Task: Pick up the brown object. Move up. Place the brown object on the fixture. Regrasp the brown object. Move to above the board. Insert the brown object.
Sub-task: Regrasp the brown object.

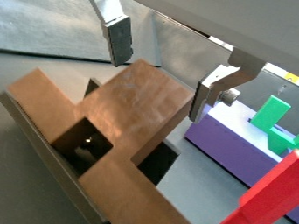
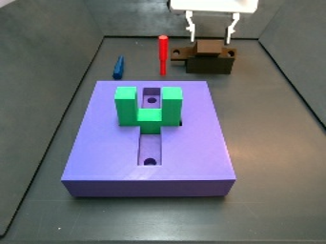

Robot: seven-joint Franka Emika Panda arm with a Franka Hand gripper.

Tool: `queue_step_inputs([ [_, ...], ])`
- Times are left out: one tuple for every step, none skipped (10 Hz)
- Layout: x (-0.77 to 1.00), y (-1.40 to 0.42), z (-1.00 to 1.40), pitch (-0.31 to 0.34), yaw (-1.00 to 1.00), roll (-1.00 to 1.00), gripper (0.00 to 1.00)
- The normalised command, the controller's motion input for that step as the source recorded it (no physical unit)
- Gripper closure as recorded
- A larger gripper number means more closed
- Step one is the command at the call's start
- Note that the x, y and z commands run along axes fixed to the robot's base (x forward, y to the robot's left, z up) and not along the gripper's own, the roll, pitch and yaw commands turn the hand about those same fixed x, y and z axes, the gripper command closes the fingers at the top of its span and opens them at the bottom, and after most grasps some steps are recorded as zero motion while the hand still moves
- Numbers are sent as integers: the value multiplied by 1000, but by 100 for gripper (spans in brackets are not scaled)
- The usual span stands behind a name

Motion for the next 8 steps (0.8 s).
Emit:
queue_step_inputs([
  [0, 29, 314, 0, 11, 443, 0],
  [0, 0, 343, 0, 29, 460, 0],
  [66, 0, 166, -43, 86, 460, 0],
  [180, 0, 177, -66, 103, 703, 0],
  [194, 0, 177, -23, 71, 926, 0],
  [131, 0, 149, 0, 34, 1000, 0],
  [40, 0, 111, 0, 0, 1000, 0],
  [37, 0, 86, 0, 3, 1000, 0],
])
